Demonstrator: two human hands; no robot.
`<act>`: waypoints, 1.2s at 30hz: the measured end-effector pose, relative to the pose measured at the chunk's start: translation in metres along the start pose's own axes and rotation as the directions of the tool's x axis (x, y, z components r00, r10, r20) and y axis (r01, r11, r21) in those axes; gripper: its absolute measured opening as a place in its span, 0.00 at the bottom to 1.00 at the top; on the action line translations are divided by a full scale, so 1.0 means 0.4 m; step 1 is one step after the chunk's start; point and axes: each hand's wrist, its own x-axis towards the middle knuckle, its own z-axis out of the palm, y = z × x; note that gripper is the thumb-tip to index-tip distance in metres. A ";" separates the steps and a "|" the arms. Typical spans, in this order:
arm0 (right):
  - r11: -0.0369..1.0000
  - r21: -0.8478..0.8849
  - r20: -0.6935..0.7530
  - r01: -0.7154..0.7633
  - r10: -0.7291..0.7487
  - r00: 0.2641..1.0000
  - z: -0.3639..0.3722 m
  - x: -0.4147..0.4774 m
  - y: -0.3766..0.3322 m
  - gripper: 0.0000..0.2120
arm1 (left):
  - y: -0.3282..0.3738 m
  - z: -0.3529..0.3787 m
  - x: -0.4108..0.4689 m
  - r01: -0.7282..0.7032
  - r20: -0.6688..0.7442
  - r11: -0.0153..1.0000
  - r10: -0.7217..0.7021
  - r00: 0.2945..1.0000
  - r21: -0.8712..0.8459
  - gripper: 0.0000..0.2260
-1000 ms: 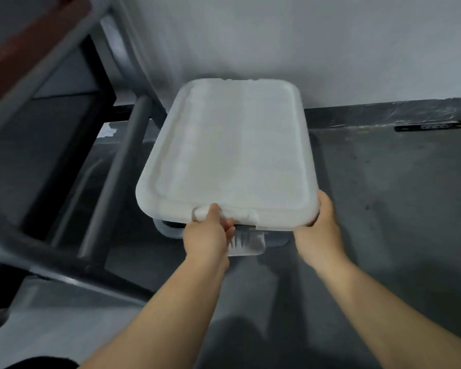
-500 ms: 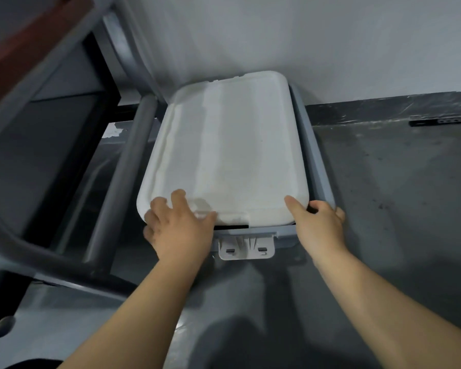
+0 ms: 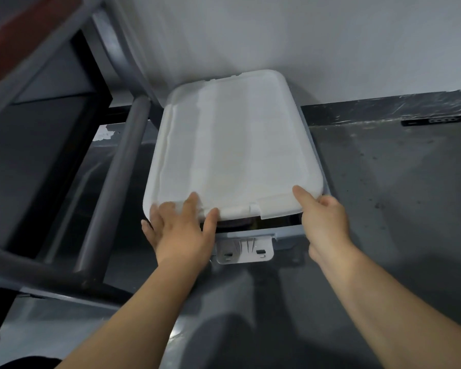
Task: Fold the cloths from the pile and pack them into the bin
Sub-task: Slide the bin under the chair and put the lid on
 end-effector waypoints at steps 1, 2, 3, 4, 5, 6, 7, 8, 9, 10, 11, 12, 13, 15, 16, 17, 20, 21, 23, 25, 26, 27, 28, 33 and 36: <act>0.999 0.032 -0.029 0.016 -0.015 0.999 -0.004 -0.004 0.001 0.20 | 0.002 -0.001 -0.002 -0.021 -0.014 1.000 0.021 1.000 -0.006 0.23; 0.999 0.046 -0.066 0.020 -0.017 0.998 -0.012 -0.010 0.001 0.20 | 0.003 0.000 -0.005 -0.041 -0.032 0.999 0.041 0.999 -0.007 0.23; 0.999 0.047 -0.095 0.020 -0.016 0.995 -0.020 -0.015 0.004 0.21 | 0.005 -0.001 -0.007 -0.055 -0.051 0.998 0.054 0.997 -0.004 0.23; 0.999 0.045 -0.116 0.012 -0.007 0.993 -0.030 -0.019 0.013 0.22 | 0.007 0.001 -0.009 -0.067 -0.064 0.998 0.067 0.996 0.003 0.23; 0.999 0.054 -0.125 0.004 0.003 0.992 -0.037 -0.025 0.019 0.22 | 0.011 0.005 -0.011 -0.078 -0.069 0.997 0.078 0.995 0.011 0.22; 0.998 0.058 -0.126 -0.007 0.015 0.992 -0.044 -0.025 0.033 0.22 | 0.016 0.010 -0.014 -0.088 -0.064 0.996 0.089 0.994 0.017 0.21; 0.998 0.065 -0.131 -0.016 0.024 0.991 -0.046 -0.030 0.041 0.22 | 0.021 0.015 -0.016 -0.096 -0.053 0.995 0.097 0.994 0.015 0.21; 0.997 0.072 -0.140 -0.037 0.046 0.989 -0.046 -0.031 0.050 0.24 | 0.027 0.020 -0.018 -0.105 -0.044 0.994 0.105 0.993 0.012 0.21; 0.992 0.103 -0.139 -0.071 0.085 0.987 -0.042 -0.028 0.062 0.27 | 0.031 0.023 -0.019 -0.113 -0.038 0.993 0.114 0.993 0.014 0.22; 0.982 0.146 -0.125 -0.123 0.141 0.982 -0.039 -0.027 0.070 0.30 | 0.033 0.025 -0.017 -0.120 -0.034 0.993 0.120 0.992 0.020 0.22; 0.965 0.179 -0.093 -0.192 0.210 0.973 -0.036 -0.032 0.078 0.33 | 0.030 0.026 -0.016 -0.121 -0.023 0.992 0.122 0.992 0.028 0.22; 0.947 0.184 -0.048 -0.263 0.276 0.960 -0.033 -0.035 0.083 0.34 | 0.026 0.027 -0.011 -0.116 -0.008 0.993 0.116 0.993 0.031 0.23; 0.930 0.160 0.012 -0.330 0.332 0.943 -0.030 -0.041 0.085 0.34 | 0.019 0.024 -0.007 -0.103 0.010 0.994 0.102 0.995 0.037 0.23; 0.889 0.101 0.173 -0.446 0.426 0.888 -0.022 -0.064 0.081 0.34 | 0.007 0.015 0.001 -0.068 0.039 0.997 0.066 0.997 0.047 0.24; 0.870 0.065 0.253 -0.489 0.459 0.851 -0.017 -0.073 0.080 0.33 | 0.003 0.010 0.003 -0.058 0.054 0.997 0.056 0.997 0.047 0.24; 0.857 0.031 0.314 -0.514 0.480 0.819 -0.012 -0.084 0.077 0.33 | 0.001 0.007 0.005 -0.056 0.069 0.997 0.053 0.996 0.046 0.24; 0.841 -0.032 0.421 -0.541 0.502 0.755 0.008 -0.099 0.083 0.33 | -0.007 0.002 0.009 -0.086 0.108 0.994 0.077 0.991 0.072 0.24; 0.835 -0.045 0.451 -0.548 0.506 0.735 0.013 -0.104 0.085 0.35 | -0.009 -0.001 0.009 -0.099 0.117 0.992 0.089 0.989 0.080 0.23; 0.823 -0.036 0.494 -0.566 0.508 0.706 0.024 -0.103 0.085 0.38 | -0.015 -0.008 0.011 -0.130 0.130 0.987 0.118 0.985 0.093 0.23; 0.807 0.006 0.514 -0.591 0.504 0.694 0.028 -0.099 0.080 0.35 | -0.026 -0.012 0.008 -0.166 0.150 0.981 0.150 0.977 0.101 0.23; 0.796 0.034 0.522 -0.604 0.501 0.690 0.028 -0.097 0.078 0.32 | -0.036 -0.011 0.003 -0.189 0.167 0.976 0.170 0.971 0.104 0.23; 0.788 0.054 0.536 -0.614 0.496 0.683 0.029 -0.096 0.078 0.29 | -0.050 -0.007 -0.004 -0.211 0.185 0.972 0.189 0.964 0.106 0.24; 0.781 0.067 0.552 -0.621 0.490 0.675 0.027 -0.096 0.078 0.27 | -0.063 -0.002 -0.014 -0.236 0.200 0.966 0.212 0.957 0.103 0.25; 0.800 0.104 0.655 -0.592 0.393 0.646 0.030 -0.104 0.087 0.17 | -0.105 -0.007 -0.022 -0.288 0.224 0.955 0.268 0.937 0.062 0.35; 0.822 0.114 0.687 -0.558 0.340 0.642 0.029 -0.103 0.094 0.13 | -0.099 -0.003 -0.016 -0.276 0.214 0.956 0.251 0.944 0.095 0.38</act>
